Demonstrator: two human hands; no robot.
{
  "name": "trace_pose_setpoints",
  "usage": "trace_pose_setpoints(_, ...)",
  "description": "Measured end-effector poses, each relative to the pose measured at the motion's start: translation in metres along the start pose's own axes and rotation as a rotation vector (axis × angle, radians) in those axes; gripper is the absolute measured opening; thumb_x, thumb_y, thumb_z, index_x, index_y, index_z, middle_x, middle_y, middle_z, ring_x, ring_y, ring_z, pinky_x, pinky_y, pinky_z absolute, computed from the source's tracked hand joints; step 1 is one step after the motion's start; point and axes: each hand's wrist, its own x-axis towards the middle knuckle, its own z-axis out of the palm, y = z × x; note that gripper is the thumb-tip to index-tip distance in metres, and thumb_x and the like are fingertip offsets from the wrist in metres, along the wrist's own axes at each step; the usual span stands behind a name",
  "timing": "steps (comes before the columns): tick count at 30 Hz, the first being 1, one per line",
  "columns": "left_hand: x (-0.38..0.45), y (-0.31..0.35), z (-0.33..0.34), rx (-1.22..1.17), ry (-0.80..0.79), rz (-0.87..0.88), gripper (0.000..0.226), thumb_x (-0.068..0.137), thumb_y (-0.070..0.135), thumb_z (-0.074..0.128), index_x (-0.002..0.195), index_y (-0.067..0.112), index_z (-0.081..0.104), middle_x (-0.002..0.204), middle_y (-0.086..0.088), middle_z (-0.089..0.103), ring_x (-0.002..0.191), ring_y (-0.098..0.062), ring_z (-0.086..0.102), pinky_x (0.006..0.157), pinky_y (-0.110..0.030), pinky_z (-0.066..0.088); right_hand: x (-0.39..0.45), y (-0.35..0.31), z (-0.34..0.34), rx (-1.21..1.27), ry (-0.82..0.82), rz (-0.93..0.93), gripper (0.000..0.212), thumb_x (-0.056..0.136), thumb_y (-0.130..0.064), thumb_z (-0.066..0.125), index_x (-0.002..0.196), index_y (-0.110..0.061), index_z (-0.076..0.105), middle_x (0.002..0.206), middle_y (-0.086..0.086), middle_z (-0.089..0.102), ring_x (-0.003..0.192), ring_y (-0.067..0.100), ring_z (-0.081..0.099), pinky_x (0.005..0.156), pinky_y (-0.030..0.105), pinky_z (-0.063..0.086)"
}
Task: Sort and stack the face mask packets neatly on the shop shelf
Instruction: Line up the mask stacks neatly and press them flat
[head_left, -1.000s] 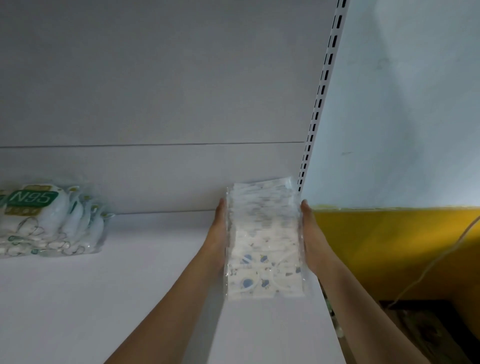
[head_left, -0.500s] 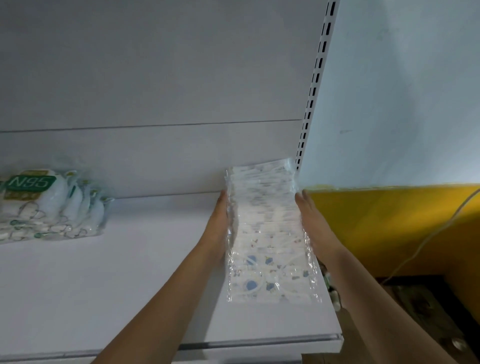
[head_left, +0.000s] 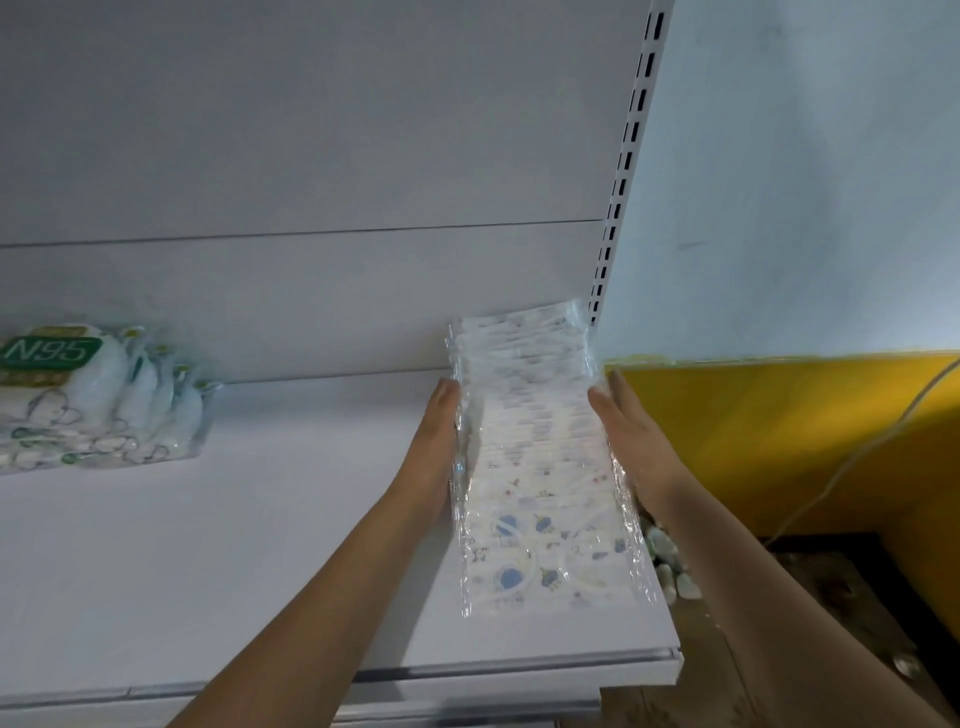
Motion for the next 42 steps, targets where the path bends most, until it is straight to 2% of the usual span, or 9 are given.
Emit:
trace_pose_setpoints(3,-0.001,0.005,0.006,0.010,-0.019,0.036,0.036,0.102,0.045,0.048,0.137,0.036,0.050,0.120,0.020,0.065,0.104,0.007,0.062,0.094,-0.019,0.047,-0.005,-0.010,0.002,0.096,-0.060,0.028,0.068,0.098,-0.049,0.052,0.156,-0.039,0.017,0.161,-0.014,0.023,0.149,0.016,0.021,0.117,0.041,0.021)
trace_pose_setpoints(6,-0.001,0.008,0.005,0.097,0.102,0.109,0.051,0.095,0.046,0.058,0.142,0.029,0.048,0.124,0.011,0.064,0.100,-0.006,0.065,0.094,-0.022,0.050,-0.004,-0.011,0.001,-0.006,0.035,-0.009,0.070,0.098,-0.046,0.053,0.157,-0.028,0.019,0.155,-0.014,0.032,0.141,0.012,0.032,0.111,0.035,0.030)
trace_pose_setpoints(10,0.035,0.023,0.001,0.204,0.380,0.114,0.063,0.098,0.045,0.056,0.140,-0.001,0.046,0.091,-0.001,0.061,0.061,-0.006,0.053,0.048,-0.013,0.043,0.027,-0.017,0.001,-0.102,0.263,-0.013,0.064,0.093,-0.058,0.055,0.138,-0.013,0.049,0.134,0.002,0.055,0.122,0.021,0.054,0.100,0.036,0.044)
trace_pose_setpoints(13,0.061,0.047,0.016,0.264,0.364,0.066,0.077,0.094,0.064,0.047,0.137,0.000,0.049,0.094,-0.005,0.061,0.073,-0.018,0.059,0.057,-0.027,0.039,0.064,-0.037,0.011,-0.194,0.212,0.016,0.057,0.090,-0.069,0.047,0.093,-0.013,0.054,0.087,0.001,0.055,0.081,0.021,0.055,0.064,0.028,0.042)
trace_pose_setpoints(19,0.084,0.046,0.022,0.318,0.356,0.020,0.069,0.095,0.060,0.051,0.132,0.002,0.053,0.128,-0.014,0.061,0.114,-0.031,0.060,0.091,-0.033,0.047,0.103,-0.033,0.023,-0.225,0.250,0.081,0.085,0.083,-0.072,0.054,0.134,-0.005,0.044,0.130,0.017,0.055,0.119,0.035,0.054,0.101,0.043,0.045)
trace_pose_setpoints(28,0.086,0.041,0.021,0.305,0.381,0.190,0.056,0.090,0.063,0.055,0.111,0.011,0.063,0.104,-0.005,0.069,0.096,-0.022,0.065,0.084,-0.033,0.051,0.102,-0.033,0.016,-0.178,0.233,-0.071,0.049,0.092,-0.060,0.053,0.100,-0.011,0.053,0.091,0.003,0.056,0.088,0.023,0.054,0.073,0.032,0.041)
trace_pose_setpoints(32,0.089,0.038,0.014,0.352,0.399,0.257,0.041,0.093,0.043,0.064,0.111,0.007,0.056,0.097,-0.004,0.060,0.091,-0.022,0.059,0.071,-0.030,0.044,0.100,-0.032,0.013,-0.179,0.211,-0.076,0.042,0.094,-0.042,0.061,0.121,-0.012,0.054,0.113,0.007,0.063,0.096,0.023,0.060,0.080,0.033,0.049)
trace_pose_setpoints(38,0.056,0.035,0.004,0.694,0.419,0.521,0.055,0.097,0.034,0.059,0.143,0.011,0.039,0.142,-0.006,0.039,0.123,-0.015,0.045,0.098,-0.026,0.039,0.074,-0.032,0.006,-0.621,0.417,-0.391,0.058,0.096,-0.043,0.055,0.142,-0.011,0.041,0.142,0.010,0.046,0.125,0.028,0.048,0.098,0.039,0.044)
trace_pose_setpoints(42,0.026,0.009,0.015,1.069,0.111,0.547,0.073,0.100,0.058,0.038,0.159,0.022,0.015,0.168,0.000,-0.002,0.154,-0.015,-0.007,0.125,-0.032,0.003,0.063,-0.014,0.015,-1.009,0.031,-0.493,0.071,0.099,-0.060,0.032,0.158,-0.027,0.010,0.166,-0.002,-0.001,0.152,0.023,0.005,0.119,0.043,0.026)
